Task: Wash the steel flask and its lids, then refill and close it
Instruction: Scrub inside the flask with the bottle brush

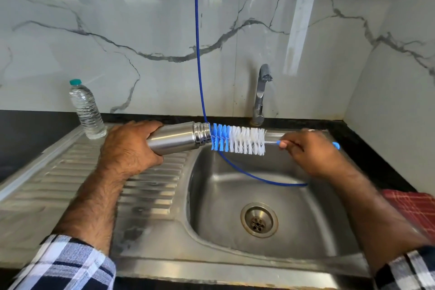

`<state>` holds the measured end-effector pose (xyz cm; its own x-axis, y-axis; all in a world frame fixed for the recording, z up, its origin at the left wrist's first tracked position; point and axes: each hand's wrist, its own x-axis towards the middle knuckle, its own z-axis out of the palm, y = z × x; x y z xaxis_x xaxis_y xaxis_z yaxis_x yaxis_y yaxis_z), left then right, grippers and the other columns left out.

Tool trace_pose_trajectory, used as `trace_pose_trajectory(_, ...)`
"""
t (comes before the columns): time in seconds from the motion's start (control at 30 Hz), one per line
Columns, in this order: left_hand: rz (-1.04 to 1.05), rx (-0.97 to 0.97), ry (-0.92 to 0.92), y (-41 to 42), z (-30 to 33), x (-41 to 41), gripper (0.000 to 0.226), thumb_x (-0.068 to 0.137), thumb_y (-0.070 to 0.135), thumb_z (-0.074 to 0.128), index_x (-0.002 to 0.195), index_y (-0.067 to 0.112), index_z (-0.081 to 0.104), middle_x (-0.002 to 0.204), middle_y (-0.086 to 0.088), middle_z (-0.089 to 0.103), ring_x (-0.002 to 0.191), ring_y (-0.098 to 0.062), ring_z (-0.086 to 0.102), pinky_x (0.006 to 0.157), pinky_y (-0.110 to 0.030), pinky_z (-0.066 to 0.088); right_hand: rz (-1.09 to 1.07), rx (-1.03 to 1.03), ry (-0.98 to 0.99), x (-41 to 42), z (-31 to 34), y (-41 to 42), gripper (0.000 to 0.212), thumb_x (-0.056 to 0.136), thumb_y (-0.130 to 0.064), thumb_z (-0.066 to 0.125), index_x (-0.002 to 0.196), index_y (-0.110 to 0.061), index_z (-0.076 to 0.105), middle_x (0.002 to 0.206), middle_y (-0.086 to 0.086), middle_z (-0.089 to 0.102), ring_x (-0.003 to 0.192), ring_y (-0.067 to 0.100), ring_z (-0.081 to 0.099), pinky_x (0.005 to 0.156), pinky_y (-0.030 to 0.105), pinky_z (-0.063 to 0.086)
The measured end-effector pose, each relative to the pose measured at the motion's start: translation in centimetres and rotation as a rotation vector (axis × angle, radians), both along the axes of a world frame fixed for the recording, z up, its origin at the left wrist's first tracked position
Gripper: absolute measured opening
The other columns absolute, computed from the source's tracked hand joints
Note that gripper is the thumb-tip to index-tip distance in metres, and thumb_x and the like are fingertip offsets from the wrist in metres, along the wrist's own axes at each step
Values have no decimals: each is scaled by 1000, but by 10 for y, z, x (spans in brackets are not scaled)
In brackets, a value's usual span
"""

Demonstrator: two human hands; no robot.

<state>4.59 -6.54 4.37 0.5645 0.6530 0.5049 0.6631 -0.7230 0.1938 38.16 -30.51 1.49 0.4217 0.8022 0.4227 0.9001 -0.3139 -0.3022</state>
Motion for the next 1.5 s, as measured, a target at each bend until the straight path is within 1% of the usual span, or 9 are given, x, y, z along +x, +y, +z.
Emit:
trace_pose_trajectory(0.3, -19, -99, -77, 10, -3, -5, 88, 49, 39, 101, 129, 40, 66, 105, 6, 72, 89, -20, 65, 82, -36, 58, 62, 369, -284, -2, 13, -8, 25, 99, -35, 61, 91, -20, 80, 72, -2, 73, 72, 29, 54, 67, 36, 48)
trace_pose_trajectory(0.37, -28, -32, -79, 7, -4, -3, 89, 47, 37, 102, 130, 37, 68, 105, 2, 73, 90, -24, 65, 85, -39, 57, 96, 150, -95, 2, 14, -13, 25, 102, -43, 59, 92, -27, 75, 73, -5, 72, 72, 26, 61, 68, 37, 50)
trace_pose_trajectory(0.47, -40, 86, -62, 9, -6, -2, 90, 46, 32, 100, 131, 30, 70, 114, 3, 76, 100, -27, 65, 94, -45, 50, 193, -400, 558, -7, 8, -13, 22, 110, -45, 51, 111, -29, 66, 82, -2, 79, 62, 16, 60, 65, 30, 47)
trace_pose_trajectory(0.57, -41, 128, -86, 12, -6, -5, 89, 45, 25, 98, 130, 28, 71, 120, 4, 75, 109, -28, 64, 98, -47, 45, 318, -590, 865, -14, -6, -12, 50, 103, -55, 43, 125, -18, 68, 78, 4, 76, 56, 12, 42, 60, 29, 38)
trace_pose_trajectory(0.73, -34, 89, -98, 8, -5, -6, 90, 45, 31, 99, 130, 30, 70, 118, 5, 75, 105, -27, 66, 96, -46, 47, 52, -126, 191, -6, 1, -8, 30, 107, -41, 56, 80, -31, 64, 68, -5, 61, 70, 21, 58, 64, 33, 43)
trace_pose_trajectory(0.9, 4, -78, -191, 2, -3, -4, 81, 49, 38, 99, 123, 38, 67, 102, 12, 73, 86, -18, 64, 78, -33, 55, -112, 234, -145, -20, -10, -2, 22, 100, -38, 63, 104, -23, 78, 87, 6, 78, 81, 37, 71, 67, 39, 54)
trace_pose_trajectory(1.0, 23, -79, -169, 3, -1, -3, 84, 49, 38, 100, 127, 37, 68, 107, 7, 74, 89, -20, 64, 81, -34, 56, -101, 334, -295, -17, 0, -4, 30, 95, -37, 57, 101, -20, 80, 86, 6, 78, 78, 39, 68, 70, 43, 55)
trace_pose_trajectory(1.33, -18, 27, -51, 8, 4, -10, 94, 49, 33, 101, 137, 33, 66, 124, 4, 74, 110, -26, 65, 100, -44, 47, -61, 454, -615, -9, 29, -23, 20, 100, -19, 60, 105, -16, 80, 81, 0, 72, 79, 36, 59, 78, 48, 40)
trace_pose_trajectory(1.5, -35, -37, -111, 10, 0, -13, 91, 50, 25, 101, 135, 31, 69, 113, 0, 72, 100, -26, 64, 92, -39, 51, 134, 247, -632, 1, 85, -20, 28, 94, -24, 55, 106, -18, 80, 81, -2, 73, 79, 34, 62, 77, 45, 38)
